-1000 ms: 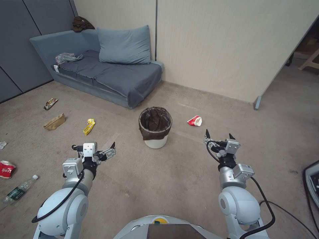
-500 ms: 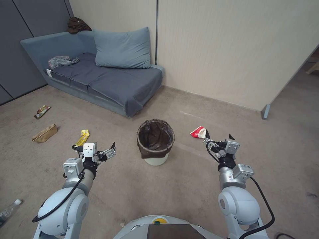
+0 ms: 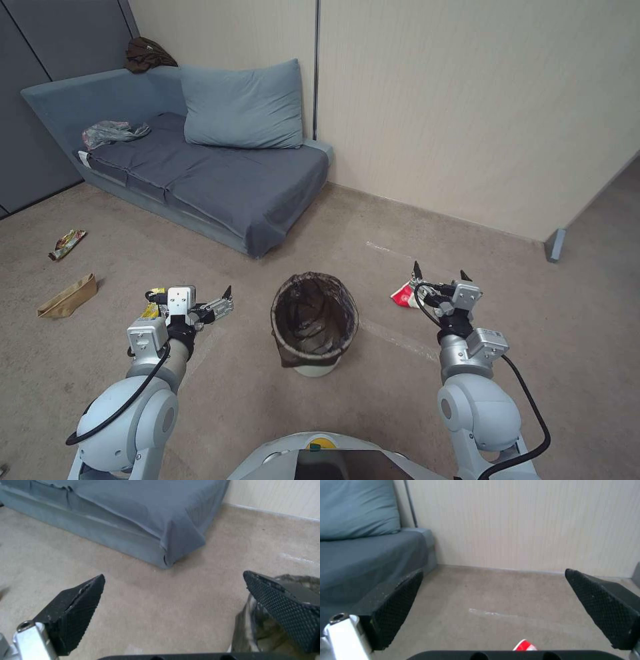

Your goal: Pick up the trash bin, then pick up the garbage from the floor and place it into the trash bin.

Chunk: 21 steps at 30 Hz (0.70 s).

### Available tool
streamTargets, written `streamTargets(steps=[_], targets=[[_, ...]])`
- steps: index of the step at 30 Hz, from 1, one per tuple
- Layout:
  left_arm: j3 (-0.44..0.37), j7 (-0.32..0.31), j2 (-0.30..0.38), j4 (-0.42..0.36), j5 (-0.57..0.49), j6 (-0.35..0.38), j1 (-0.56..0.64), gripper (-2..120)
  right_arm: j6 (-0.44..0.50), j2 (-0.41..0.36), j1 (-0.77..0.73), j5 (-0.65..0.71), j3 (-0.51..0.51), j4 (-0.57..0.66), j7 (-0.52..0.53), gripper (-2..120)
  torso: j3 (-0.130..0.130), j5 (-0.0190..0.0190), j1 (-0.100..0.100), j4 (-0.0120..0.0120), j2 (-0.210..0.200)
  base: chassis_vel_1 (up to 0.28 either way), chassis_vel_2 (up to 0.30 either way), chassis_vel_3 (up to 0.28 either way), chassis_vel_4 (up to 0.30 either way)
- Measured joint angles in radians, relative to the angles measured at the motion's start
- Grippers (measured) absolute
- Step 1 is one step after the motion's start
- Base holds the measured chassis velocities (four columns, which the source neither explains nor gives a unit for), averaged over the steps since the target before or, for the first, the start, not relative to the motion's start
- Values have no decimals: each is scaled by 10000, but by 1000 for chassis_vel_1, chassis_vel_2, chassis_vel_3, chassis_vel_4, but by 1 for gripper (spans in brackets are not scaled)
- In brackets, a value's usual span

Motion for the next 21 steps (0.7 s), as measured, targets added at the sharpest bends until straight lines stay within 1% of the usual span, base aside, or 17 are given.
streamTargets(steps=[2,3,4,9,11,12,16,19,20,21], targets=[[-118,241,189,-160,-350,87,-167,100,-58,-23,0,-32,4,-18,67,100,-1,12,0,-1,0,-70,65,71,-30],[-145,322,243,-173,-379,98,-218,100,-63,-28,-9,-36,6,-26,87,100,-2,11,-1,-2,1,0,0,0,0],[-239,608,498,-165,-448,107,-416,100,-77,-41,-44,-40,6,-36,124,100,-4,6,-5,-2,1,0,0,0,0],[-232,659,792,8,-620,109,-703,100,-104,-56,-59,-70,-7,-63,177,100,-5,6,-7,-1,1,22,-17,-14,14],[-105,706,957,213,-683,110,-846,100,-106,-51,-51,-106,-34,-84,226,100,-5,8,-7,-2,1,0,0,0,0],[143,672,995,406,-834,113,-934,100,-108,-39,-44,-122,-61,-91,263,100,-4,6,-6,-1,1,0,0,0,0],[404,605,985,555,-1039,114,-1002,100,-109,-28,-43,-153,-81,-91,276,100,-3,7,-5,-1,1,0,0,0,0],[1304,188,948,992,-1634,117,-1246,100,-109,-8,-110,-215,-95,-93,318,100,-4,8,-5,-2,1,0,0,0,0],[1521,29,954,1128,-1731,118,-1316,100,-109,-8,-129,-218,-94,-93,339,100,-3,7,-5,-2,1,0,0,0,0],[1521,29,954,1128,-1731,118,-1316,100,-109,-8,-129,-218,-94,-93,339,100,-3,7,-5,-2,1,0,0,0,0]])
